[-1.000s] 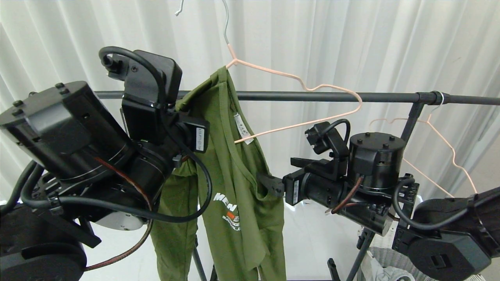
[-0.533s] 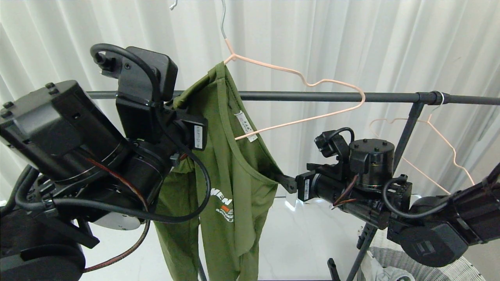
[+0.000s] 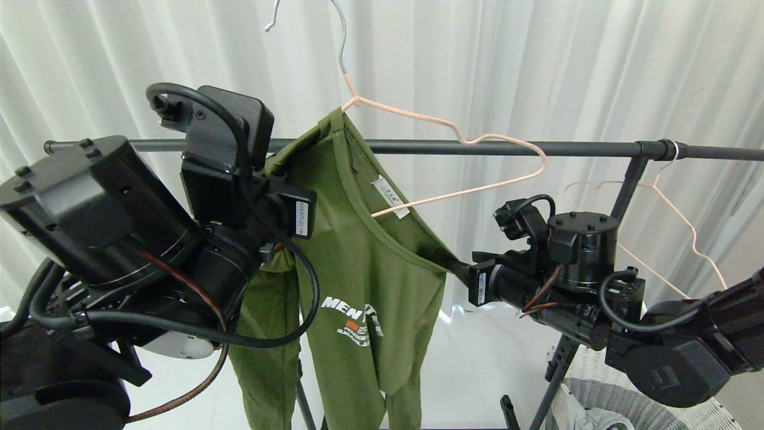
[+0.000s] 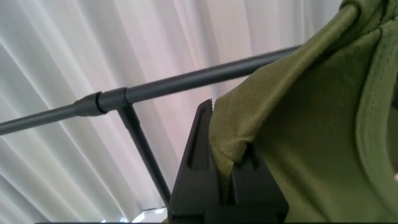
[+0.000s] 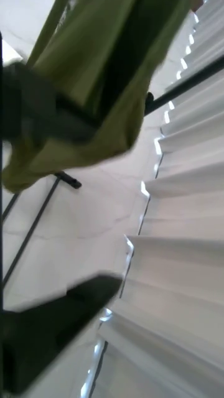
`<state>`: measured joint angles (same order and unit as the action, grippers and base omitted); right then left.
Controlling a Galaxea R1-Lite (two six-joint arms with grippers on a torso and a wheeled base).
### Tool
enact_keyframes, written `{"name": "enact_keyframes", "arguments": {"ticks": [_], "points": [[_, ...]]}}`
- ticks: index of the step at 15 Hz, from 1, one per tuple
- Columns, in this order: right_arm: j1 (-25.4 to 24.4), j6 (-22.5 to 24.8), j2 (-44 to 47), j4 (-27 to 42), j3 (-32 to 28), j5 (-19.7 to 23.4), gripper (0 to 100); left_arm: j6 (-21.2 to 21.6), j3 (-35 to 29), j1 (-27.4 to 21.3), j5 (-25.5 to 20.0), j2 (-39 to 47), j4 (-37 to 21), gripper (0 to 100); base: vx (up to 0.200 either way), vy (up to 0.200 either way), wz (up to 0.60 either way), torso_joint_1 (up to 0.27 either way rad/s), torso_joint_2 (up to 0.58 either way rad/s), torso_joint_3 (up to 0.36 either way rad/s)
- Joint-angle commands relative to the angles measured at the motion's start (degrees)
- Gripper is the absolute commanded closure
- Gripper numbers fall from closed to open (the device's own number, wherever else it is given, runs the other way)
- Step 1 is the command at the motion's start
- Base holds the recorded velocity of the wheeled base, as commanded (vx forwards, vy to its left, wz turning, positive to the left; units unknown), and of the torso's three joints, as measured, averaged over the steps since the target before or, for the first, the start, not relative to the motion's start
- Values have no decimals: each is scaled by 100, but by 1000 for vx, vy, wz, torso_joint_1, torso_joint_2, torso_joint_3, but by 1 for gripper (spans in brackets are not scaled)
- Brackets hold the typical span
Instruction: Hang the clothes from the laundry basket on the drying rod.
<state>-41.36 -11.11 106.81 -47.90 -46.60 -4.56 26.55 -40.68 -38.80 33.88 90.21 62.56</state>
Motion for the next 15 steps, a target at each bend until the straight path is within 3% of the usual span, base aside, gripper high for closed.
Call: {"name": "enact_keyframes", "arguments": {"ticks": [1, 9, 15], "points": [[93, 3, -187, 0, 2, -1, 100, 34, 122, 136, 5, -12, 2, 100, 0, 0, 0, 0, 0, 0], [638, 3, -846, 17, -50, 78, 100, 61, 860, 444, -4, -21, 98, 100, 0, 0, 0, 0, 0, 0], [673, 12, -1119, 44, -42, 227, 100, 122, 1229, 681, -4, 5, 98, 100, 0, 0, 0, 0, 0, 0]]}}
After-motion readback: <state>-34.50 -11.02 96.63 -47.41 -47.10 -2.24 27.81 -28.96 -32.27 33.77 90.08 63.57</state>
